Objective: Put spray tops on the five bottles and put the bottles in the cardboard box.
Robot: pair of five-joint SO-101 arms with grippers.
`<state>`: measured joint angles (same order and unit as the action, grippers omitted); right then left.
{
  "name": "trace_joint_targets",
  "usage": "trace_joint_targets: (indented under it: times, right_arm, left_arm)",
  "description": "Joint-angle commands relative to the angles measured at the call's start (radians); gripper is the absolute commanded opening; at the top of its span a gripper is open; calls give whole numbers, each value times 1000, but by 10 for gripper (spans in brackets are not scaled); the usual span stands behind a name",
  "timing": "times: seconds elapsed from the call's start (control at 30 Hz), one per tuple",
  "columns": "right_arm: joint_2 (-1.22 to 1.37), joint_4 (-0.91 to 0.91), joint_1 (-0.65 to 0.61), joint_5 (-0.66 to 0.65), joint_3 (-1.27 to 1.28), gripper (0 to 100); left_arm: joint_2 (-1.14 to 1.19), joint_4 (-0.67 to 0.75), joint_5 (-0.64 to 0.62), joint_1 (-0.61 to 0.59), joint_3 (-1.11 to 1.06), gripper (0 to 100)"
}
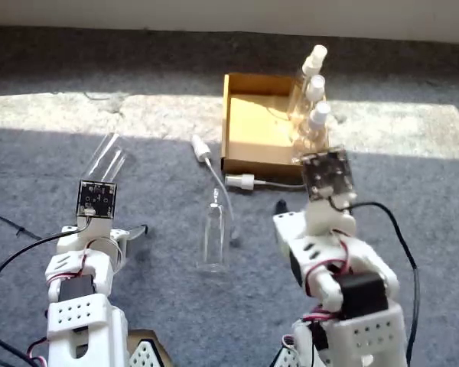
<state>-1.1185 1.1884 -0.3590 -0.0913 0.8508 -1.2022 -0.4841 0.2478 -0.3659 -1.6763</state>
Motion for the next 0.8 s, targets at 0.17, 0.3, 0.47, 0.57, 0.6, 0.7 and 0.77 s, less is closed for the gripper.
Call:
trace_joint_targets:
  times: [0.17, 0.3, 0.47, 0.57, 0.6, 0.7, 0.77]
  right_arm:
    - [642, -90, -148, 46, -363, 298]
    - [855, -125, -122, -129, -464, 298]
    - [1040, -124, -120, -296, -526, 298]
    - [1124, -124, -124, -313, -578, 298]
    - [1148, -124, -122, -311, -596, 298]
    - [1208, -124, -122, -310, -636, 298]
    - [1239, -130, -125, -308, -650, 298]
  left_arm:
    - [-12, -5, -8, 12, -19, 367]
    - [-12, -5, -8, 12, -19, 367]
    - [-12, -5, -8, 12, -19, 367]
    - [-12, -5, -8, 12, -19, 367]
    - [-12, -5, -8, 12, -19, 367]
    - [-12, -5, -8, 12, -19, 367]
    - [-12, -5, -8, 12, -19, 367]
